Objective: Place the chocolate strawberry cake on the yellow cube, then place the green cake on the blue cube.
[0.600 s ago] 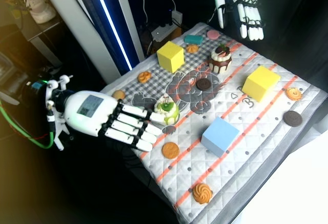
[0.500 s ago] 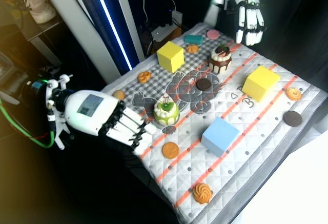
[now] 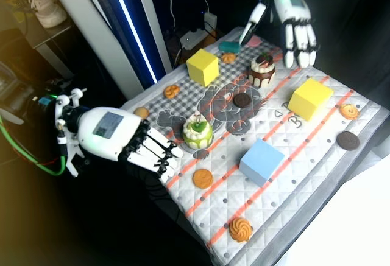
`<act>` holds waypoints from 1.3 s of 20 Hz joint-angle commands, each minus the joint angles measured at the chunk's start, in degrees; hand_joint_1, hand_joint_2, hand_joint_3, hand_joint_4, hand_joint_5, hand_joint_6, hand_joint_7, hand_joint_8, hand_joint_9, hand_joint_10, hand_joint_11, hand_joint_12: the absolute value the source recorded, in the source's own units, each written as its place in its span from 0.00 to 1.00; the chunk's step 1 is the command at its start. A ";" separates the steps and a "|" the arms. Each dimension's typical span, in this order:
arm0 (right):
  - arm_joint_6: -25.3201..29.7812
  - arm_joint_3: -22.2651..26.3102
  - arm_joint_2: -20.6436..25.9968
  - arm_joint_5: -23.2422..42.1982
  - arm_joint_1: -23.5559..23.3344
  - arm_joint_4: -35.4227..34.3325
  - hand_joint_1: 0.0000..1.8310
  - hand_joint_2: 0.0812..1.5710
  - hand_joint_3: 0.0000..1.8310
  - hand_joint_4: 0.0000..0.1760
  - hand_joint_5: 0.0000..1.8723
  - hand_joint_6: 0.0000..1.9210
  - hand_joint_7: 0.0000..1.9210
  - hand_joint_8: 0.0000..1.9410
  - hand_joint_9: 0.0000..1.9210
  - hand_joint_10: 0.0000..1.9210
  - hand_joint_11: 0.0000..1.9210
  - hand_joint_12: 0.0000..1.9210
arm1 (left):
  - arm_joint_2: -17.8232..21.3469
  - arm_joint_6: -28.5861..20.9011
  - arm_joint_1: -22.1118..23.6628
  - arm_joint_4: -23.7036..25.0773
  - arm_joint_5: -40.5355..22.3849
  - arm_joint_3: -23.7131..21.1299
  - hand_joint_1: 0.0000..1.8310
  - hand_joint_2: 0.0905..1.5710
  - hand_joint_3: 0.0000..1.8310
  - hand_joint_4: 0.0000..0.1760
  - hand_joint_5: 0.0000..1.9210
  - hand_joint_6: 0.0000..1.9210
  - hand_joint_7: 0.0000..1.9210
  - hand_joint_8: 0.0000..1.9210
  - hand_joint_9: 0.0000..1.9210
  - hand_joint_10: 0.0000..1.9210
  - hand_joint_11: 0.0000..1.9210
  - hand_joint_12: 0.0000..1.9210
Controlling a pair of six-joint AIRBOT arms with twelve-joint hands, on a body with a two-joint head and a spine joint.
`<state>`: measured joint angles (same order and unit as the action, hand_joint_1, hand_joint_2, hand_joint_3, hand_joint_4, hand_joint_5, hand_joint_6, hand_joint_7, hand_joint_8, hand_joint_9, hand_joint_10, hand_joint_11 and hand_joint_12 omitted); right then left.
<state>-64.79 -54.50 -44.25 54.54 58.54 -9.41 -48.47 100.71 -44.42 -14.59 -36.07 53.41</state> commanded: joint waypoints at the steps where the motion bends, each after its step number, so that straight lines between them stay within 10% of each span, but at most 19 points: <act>1: 0.09 -0.05 0.31 6.56 -0.22 -0.53 0.30 0.93 0.00 0.00 0.33 0.00 0.37 0.00 0.37 0.00 0.16 0.49 | -0.09 0.36 0.87 -0.18 -4.38 0.55 0.38 0.44 0.00 1.00 0.14 0.00 0.08 0.00 0.11 0.01 0.00 0.24; 5: 0.30 -0.07 0.27 6.56 -0.15 -0.41 0.26 0.93 0.00 0.00 0.33 0.00 0.37 0.00 0.37 0.00 0.17 0.44 | -1.25 2.44 2.28 -0.49 -2.31 1.41 0.39 0.47 0.00 0.99 0.16 0.00 0.13 0.00 0.14 0.00 0.00 0.34; 8: 0.54 -0.08 0.15 6.56 0.01 -0.37 0.26 0.94 0.00 0.00 0.32 0.00 0.37 0.00 0.36 0.00 0.15 0.47 | -1.63 2.44 2.95 -0.47 -2.45 1.64 0.43 0.48 0.00 0.81 0.19 0.00 0.23 0.01 0.23 0.01 0.00 0.50; 10: 0.63 -0.12 0.11 6.56 0.08 -0.37 0.27 0.95 0.00 0.00 0.33 0.00 0.38 0.00 0.36 0.00 0.14 0.45 | -2.12 2.45 3.76 -0.34 -2.38 1.95 0.47 0.49 0.00 0.98 0.15 0.00 0.27 0.01 0.26 0.02 0.00 0.50; 20: 2.84 -0.85 -0.38 6.56 0.52 -0.22 0.30 0.93 0.00 0.00 0.33 0.00 0.39 0.00 0.37 0.00 0.14 0.48 | -3.32 2.46 5.84 0.35 -1.82 2.63 0.54 0.54 0.00 1.00 0.17 0.00 0.39 0.02 0.34 0.10 0.00 0.55; 21: 2.84 -0.87 -0.38 6.56 0.52 -0.23 0.29 0.93 0.00 0.00 0.33 0.00 0.39 0.00 0.37 0.00 0.13 0.48 | -3.36 2.46 5.88 0.40 -1.37 2.70 0.58 0.55 0.00 0.97 0.22 0.01 0.42 0.01 0.31 0.17 0.00 0.54; 22: 2.88 -0.86 -0.38 6.56 0.52 -0.23 0.26 0.94 0.00 0.00 0.34 0.00 0.39 0.00 0.36 0.00 0.13 0.48 | -3.36 2.46 5.88 0.39 -1.25 2.71 0.62 0.58 0.00 0.63 0.36 0.01 0.48 0.01 0.32 0.28 0.00 0.56; 26: 3.09 -0.88 -0.41 6.55 0.72 -0.25 0.22 0.95 0.00 0.00 0.32 0.00 0.38 0.00 0.36 0.00 0.13 0.50 | -3.51 2.46 6.01 0.38 -1.17 2.76 0.62 0.59 0.00 0.29 0.48 0.01 0.53 0.01 0.35 0.33 0.00 0.62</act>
<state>-61.69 -55.11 -44.73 54.54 59.55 -9.15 -51.99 103.28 -38.85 -14.61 -32.16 55.94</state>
